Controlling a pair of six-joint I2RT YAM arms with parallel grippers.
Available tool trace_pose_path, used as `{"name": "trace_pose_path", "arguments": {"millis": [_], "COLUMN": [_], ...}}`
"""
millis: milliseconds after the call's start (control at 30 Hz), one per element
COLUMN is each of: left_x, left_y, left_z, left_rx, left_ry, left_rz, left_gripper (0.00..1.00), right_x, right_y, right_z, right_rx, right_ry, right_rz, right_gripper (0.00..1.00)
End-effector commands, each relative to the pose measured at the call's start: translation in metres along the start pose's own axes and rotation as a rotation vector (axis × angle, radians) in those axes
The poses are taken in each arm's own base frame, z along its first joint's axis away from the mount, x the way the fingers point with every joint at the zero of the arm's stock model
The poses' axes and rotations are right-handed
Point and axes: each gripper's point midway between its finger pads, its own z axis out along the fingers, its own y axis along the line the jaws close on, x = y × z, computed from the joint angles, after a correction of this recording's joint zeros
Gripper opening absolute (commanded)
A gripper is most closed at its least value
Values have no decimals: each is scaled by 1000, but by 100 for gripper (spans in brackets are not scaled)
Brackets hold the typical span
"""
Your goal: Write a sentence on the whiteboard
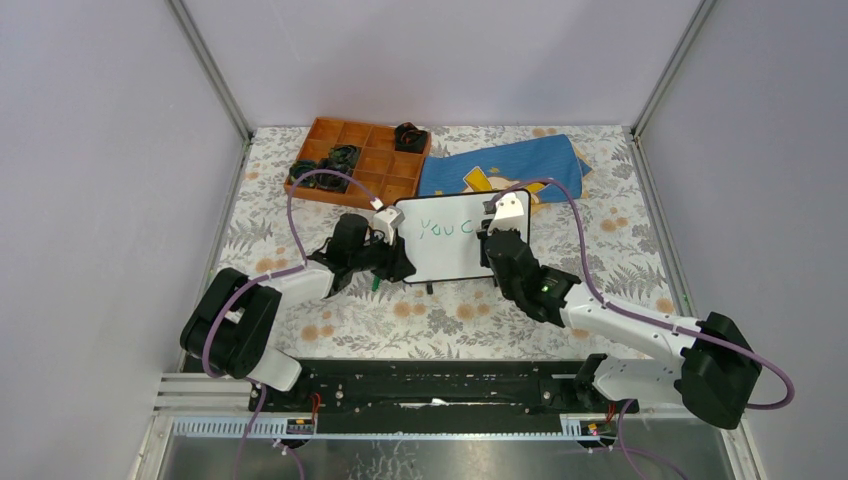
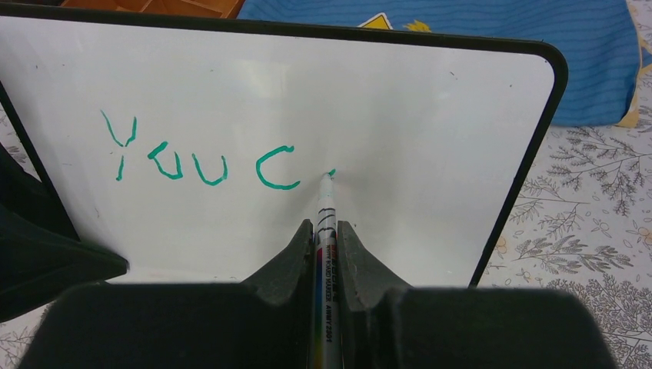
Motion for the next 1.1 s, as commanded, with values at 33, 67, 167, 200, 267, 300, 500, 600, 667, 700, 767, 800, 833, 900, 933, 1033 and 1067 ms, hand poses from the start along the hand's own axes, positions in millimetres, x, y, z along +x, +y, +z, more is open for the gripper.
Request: {"name": "trace_pose_path", "arguments": {"millis": [33,67,167,200,267,300,500,600,667,700,767,800,833,900,933,1033,1067], "left_x": [-17,-17,-16,-16,-16,-16,-17,-17,-17,-17,-17,-17,-16,-17,-16,-16,-16], "left_y": [0,0,0,0,0,0,-1,-1,0,0,0,0,0,0,0,0,0], "left_z": [1,1,1,1,1,1,0,0,0,0,1,1,1,1,1,1,1], "left_rx": [-12,-11,-12,-11,-11,-11,-10,-10,-12,-12,-12,-11,-11,-11,-14,-14,-13], "left_ry": [-26,-26,-25,-25,-25,-25,-27,-27,-26,-26,-27,-25,-24,-25,-25,-24,-24], "left_rz": [42,42,41,42,42,42,44,44,43,43,44,43,43,43,43,42,44], "left_gripper": [47,47,47,47,47,47,47,47,47,47,47,47,47,47,47,47,47], "right_x": [-24,-24,-24,-24,-22,-21,-13,-9,-6,-4,-2,-1,0,2,2,1,0], "right_y": [6,7,8,9,11,12,14,13,12,11,8,8,6,3,2,-1,-2], "right_z": [2,3,2,2,2,2,4,3,3,3,2,1,2,1,0,-1,-1], "right_rx": [-18,-20,-34,-38,-48,-52,-59,-60,-55,-52,-45,-42,-36,-24,-20,-8,-3], "right_ry": [-62,-61,-64,-61,-56,-53,-26,-12,-2,1,6,9,12,16,17,12,10], "right_rz": [58,57,59,57,53,53,41,33,27,26,22,20,19,15,13,13,11], "right_gripper": [0,0,0,0,0,0,0,0,0,0,0,0,0,0,0,0,0]}}
